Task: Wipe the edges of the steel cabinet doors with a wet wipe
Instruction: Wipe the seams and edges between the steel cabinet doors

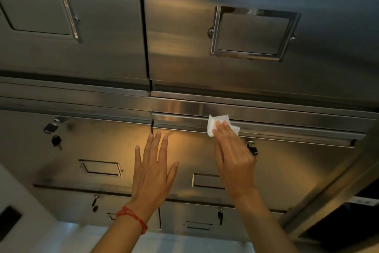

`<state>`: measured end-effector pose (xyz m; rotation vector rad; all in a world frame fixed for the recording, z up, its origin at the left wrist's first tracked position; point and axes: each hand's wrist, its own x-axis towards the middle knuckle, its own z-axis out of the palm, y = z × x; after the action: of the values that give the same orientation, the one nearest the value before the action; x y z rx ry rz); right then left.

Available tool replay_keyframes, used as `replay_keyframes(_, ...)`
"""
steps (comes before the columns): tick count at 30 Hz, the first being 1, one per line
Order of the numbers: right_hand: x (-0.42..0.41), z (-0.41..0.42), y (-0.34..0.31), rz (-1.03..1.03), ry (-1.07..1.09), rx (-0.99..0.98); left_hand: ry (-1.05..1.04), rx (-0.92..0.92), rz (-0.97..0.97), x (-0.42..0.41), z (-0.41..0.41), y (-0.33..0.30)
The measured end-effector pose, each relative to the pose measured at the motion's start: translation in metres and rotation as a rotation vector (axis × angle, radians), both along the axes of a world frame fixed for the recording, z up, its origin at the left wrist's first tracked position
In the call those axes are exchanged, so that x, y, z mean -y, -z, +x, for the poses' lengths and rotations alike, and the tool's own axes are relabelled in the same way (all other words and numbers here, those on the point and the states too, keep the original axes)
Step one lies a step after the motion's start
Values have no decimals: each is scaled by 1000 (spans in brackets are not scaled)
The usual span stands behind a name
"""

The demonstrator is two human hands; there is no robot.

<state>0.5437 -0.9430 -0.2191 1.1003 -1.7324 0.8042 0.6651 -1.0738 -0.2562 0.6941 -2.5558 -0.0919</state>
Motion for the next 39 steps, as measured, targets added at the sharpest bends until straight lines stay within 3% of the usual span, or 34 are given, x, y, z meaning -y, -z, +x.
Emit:
replay_keyframes(18, 58, 9, 23, -13, -93, -65, -29, -86, -84, 33, -5, 7)
replay_keyframes(24, 71, 19, 22, -36, -41, -85, 78, -163, -83, 47, -4, 12)
replay_keyframes(39, 110, 31, 17, -51, 54, -166, 243, -122, 10, 64, -4, 26)
